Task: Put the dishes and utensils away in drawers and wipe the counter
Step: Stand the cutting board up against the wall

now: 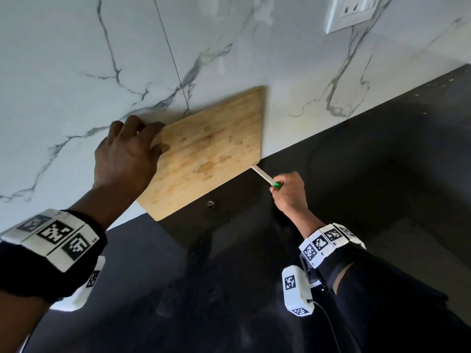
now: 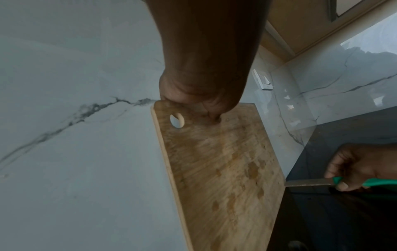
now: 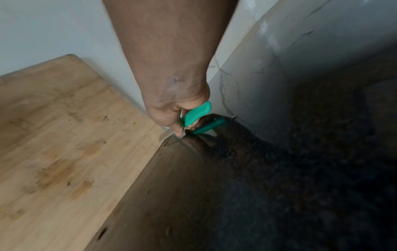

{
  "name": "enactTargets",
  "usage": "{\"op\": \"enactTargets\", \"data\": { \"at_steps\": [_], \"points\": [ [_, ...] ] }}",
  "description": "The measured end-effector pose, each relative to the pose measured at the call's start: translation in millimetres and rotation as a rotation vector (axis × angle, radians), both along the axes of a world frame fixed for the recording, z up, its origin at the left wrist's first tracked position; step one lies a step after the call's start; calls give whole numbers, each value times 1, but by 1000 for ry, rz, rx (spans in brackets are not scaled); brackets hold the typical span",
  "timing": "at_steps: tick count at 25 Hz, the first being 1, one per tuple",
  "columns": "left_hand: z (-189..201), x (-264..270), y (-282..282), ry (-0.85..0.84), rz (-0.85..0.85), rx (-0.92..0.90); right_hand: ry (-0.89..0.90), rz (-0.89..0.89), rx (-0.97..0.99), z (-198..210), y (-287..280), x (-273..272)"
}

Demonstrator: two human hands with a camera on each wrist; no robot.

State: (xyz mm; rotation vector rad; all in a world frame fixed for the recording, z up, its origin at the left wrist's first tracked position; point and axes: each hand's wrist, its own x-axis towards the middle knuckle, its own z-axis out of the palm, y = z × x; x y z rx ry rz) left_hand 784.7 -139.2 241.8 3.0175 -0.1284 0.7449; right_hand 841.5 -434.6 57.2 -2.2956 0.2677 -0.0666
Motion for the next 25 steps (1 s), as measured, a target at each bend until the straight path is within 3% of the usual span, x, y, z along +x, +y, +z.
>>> {"op": "enactTargets", "data": {
  "at_steps": [4,8,12,18,21,25],
  "points": [
    [-6,2,11,-99,-10,27,-77,-26,17,-1,-20,1],
    [-18,-3,26,-196,49,237,-70,19,-29,2,-18,11],
    [-25,-9,29,-145,48,343,-46,62,-183,2,-7,19],
    [-42,-20,24,22,61,311,-88,38,-258,10,-1,18],
    [-59,-30,21,-36,141,90,-192,154,-113,20,8,20],
    [-85,-43,17,-165,452,-584,-248,200,199,36,32,31]
  ]
}}
